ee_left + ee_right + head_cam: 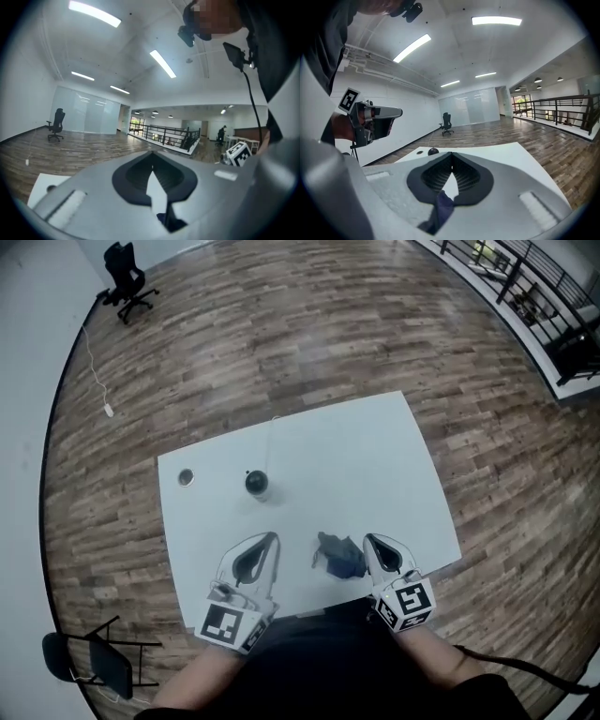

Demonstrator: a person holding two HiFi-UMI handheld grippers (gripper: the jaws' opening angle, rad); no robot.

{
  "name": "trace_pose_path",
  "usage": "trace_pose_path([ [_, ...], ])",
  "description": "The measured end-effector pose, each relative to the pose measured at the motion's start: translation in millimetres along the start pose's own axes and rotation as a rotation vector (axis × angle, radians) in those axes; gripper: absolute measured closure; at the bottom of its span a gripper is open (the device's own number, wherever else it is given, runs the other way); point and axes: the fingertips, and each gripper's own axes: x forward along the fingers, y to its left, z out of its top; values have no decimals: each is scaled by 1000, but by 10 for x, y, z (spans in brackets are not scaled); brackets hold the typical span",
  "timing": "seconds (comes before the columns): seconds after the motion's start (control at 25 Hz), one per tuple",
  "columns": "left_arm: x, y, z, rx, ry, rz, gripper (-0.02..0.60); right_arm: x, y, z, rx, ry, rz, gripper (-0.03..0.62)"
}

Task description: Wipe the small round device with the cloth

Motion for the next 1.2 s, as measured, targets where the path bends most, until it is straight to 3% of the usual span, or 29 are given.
trace_pose_path([
  [0.28,-147,59,-34,16,-4,136,577,180,-10,-173,-20,56,154,592],
  [0.52,-464,181,-64,8,12,256,575,245,236,-342,-66,106,264,592],
  [0.68,-524,240,-95,0,7,261,575,296,337,-397,-93,134,293,592],
  [0.8,-553,261,-141,0,7,246,575,329,428,-592,-140,216,319,591],
  [0.84,-571,267,-130,8,1,238,575,335,458,-689,-181,254,320,574],
  [0.92,-590,310,-40,29,-29,222,575,366,475,-884,-249,325,309,440],
  [1.04,-601,400,89,34,-71,206,575,387,475,-1150,-290,418,306,356],
  [1.2,-555,476,39,32,-54,190,575,346,470,-1374,-346,472,299,338],
])
